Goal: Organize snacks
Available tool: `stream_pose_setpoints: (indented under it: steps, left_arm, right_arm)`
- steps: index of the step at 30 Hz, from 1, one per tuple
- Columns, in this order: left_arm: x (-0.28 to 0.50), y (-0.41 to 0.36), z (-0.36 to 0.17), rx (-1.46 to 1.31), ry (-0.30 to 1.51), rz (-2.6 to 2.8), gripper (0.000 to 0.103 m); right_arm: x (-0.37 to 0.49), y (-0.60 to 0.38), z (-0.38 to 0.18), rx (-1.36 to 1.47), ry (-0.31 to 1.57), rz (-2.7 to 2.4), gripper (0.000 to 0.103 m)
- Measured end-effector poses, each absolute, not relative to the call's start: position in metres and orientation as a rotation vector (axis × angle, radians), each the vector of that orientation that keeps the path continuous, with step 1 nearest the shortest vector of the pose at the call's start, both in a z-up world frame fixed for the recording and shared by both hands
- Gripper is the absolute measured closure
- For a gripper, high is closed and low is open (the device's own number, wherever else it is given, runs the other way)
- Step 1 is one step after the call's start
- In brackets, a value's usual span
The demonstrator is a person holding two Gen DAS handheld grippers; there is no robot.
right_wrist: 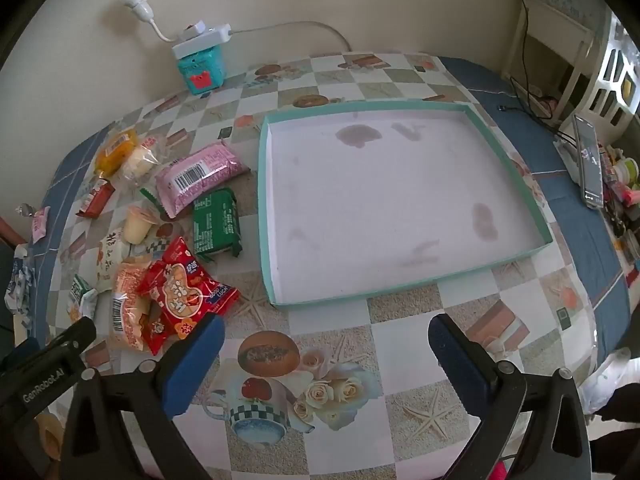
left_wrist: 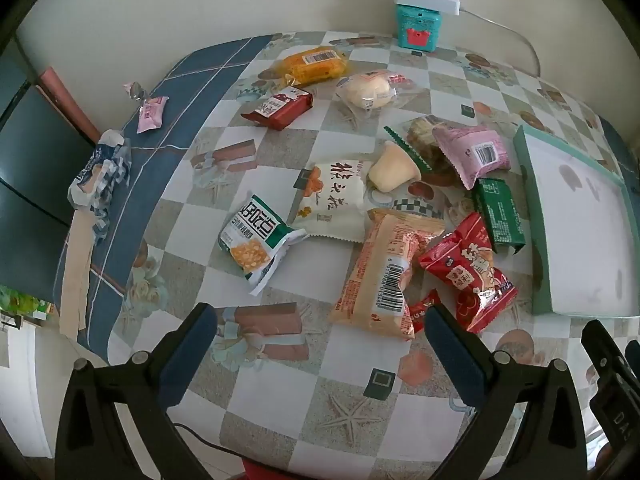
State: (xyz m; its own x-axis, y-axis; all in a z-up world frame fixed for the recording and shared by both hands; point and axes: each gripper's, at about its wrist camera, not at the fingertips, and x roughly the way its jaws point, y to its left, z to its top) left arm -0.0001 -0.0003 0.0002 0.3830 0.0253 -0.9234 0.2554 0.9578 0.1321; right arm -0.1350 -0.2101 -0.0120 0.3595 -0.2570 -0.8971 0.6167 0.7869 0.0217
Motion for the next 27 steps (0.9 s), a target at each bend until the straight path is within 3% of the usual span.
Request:
stream_pose_setpoints:
  steps: [27]
  left_arm:
    - [0.0006,0.0005,0.0001,0.261,1.176,-0.143,0.000]
  right_arm:
    - [-0.1344,-0.2075,-0.0113,0.403,1.062,-0.584,0.000]
